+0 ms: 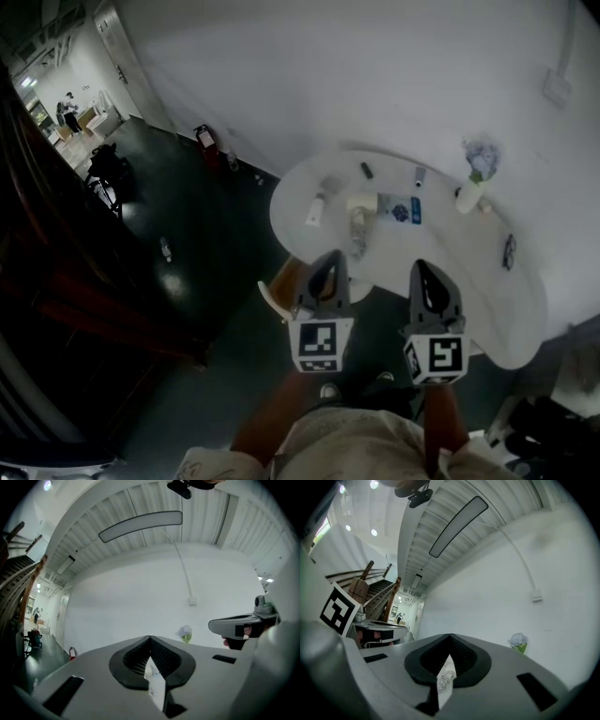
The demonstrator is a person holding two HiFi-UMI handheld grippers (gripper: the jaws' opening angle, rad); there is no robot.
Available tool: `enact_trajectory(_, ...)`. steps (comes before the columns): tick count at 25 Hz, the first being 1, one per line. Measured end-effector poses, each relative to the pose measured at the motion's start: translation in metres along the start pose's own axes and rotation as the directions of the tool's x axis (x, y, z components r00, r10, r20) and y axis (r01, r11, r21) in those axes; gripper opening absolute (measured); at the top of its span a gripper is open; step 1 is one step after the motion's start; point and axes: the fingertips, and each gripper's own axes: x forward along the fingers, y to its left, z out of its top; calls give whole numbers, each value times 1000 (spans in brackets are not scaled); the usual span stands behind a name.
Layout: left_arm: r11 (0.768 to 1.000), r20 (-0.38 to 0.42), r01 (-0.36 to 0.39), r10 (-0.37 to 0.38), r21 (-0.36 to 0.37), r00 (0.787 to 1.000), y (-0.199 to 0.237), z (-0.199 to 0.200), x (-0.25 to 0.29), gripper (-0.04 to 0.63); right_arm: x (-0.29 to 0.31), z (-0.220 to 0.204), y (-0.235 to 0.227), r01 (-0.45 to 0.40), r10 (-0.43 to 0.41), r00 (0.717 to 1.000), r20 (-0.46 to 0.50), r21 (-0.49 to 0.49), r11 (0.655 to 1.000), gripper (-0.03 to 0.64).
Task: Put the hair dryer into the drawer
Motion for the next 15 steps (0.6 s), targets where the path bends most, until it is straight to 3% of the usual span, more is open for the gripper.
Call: enact_trajectory(15,1000,-15,-22,22,14,1000,3,-14,67,3,64,-17,-42,-44,43,999,27,35,998,5)
